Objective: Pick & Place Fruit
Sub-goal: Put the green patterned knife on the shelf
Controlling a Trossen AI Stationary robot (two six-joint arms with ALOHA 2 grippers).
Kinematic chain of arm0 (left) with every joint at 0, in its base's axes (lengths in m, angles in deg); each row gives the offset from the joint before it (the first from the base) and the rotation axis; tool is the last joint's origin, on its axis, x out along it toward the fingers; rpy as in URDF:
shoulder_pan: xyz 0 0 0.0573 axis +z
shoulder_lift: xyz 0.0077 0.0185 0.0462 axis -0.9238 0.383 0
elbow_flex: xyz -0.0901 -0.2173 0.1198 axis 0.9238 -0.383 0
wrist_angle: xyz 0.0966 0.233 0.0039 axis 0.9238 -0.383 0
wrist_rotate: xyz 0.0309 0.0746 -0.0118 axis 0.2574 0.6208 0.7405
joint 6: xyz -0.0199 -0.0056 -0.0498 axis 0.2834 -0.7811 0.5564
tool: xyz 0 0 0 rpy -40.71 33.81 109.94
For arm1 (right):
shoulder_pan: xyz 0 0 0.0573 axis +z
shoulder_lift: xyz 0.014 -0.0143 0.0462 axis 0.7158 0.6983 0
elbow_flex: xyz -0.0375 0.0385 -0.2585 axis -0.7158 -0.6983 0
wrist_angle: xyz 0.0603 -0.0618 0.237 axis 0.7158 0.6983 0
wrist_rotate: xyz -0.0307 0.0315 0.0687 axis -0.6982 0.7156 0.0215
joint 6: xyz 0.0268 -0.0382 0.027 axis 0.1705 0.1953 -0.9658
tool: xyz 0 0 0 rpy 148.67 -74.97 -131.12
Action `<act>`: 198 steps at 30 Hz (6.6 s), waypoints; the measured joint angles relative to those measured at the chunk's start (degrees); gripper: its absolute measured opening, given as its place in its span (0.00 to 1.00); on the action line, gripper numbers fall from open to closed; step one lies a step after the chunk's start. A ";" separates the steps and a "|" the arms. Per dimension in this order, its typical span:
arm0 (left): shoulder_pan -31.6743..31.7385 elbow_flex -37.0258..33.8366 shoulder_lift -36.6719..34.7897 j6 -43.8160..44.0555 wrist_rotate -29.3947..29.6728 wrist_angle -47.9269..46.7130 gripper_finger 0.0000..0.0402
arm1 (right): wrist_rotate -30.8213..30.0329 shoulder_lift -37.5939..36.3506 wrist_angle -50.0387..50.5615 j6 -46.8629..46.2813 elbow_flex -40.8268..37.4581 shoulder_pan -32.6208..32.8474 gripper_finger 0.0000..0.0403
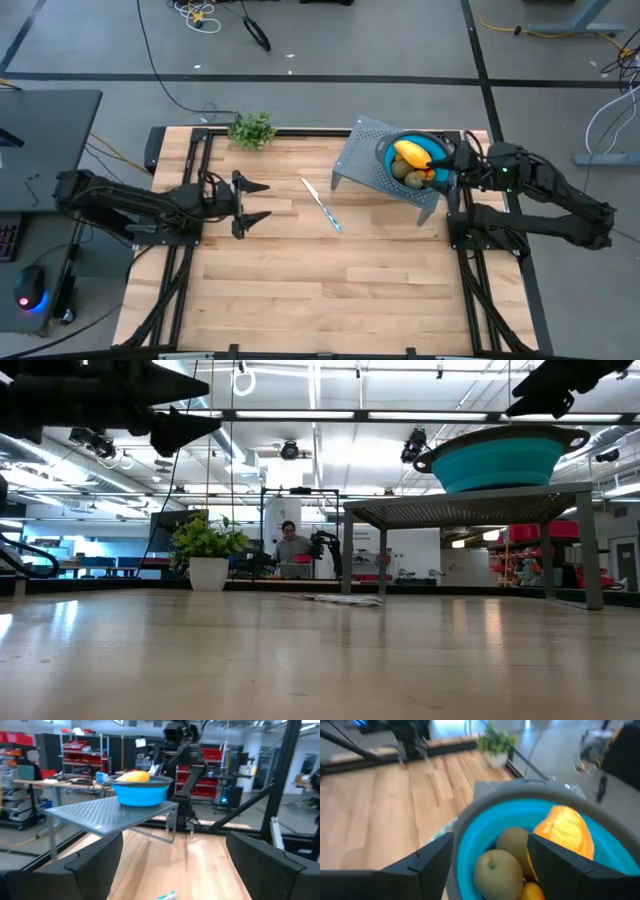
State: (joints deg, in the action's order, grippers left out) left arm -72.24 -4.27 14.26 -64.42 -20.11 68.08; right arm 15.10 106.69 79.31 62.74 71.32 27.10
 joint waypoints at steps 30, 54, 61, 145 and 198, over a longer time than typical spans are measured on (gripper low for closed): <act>0.00 9.96 18.45 10.35 7.58 -4.55 0.91 | 9.02 -6.15 -22.14 3.77 -10.54 0.01 0.58; 4.13 58.74 61.34 44.86 4.97 -53.96 0.91 | 7.41 -0.44 -23.81 13.63 -10.56 0.00 0.58; 5.97 61.49 64.78 55.22 5.36 -60.96 0.91 | 7.38 -0.90 -28.20 14.26 -10.57 -0.06 0.58; -7.97 75.24 65.59 20.92 27.06 -76.00 0.76 | -17.65 16.34 -47.88 19.70 -10.56 30.31 0.58; -5.24 18.52 20.93 -13.14 1.39 20.83 0.62 | -49.49 78.66 -54.76 -31.52 6.59 39.59 0.58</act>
State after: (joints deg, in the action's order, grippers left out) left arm -77.48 14.25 35.19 -77.57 -18.72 88.91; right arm -34.39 185.35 24.54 31.22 77.92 66.68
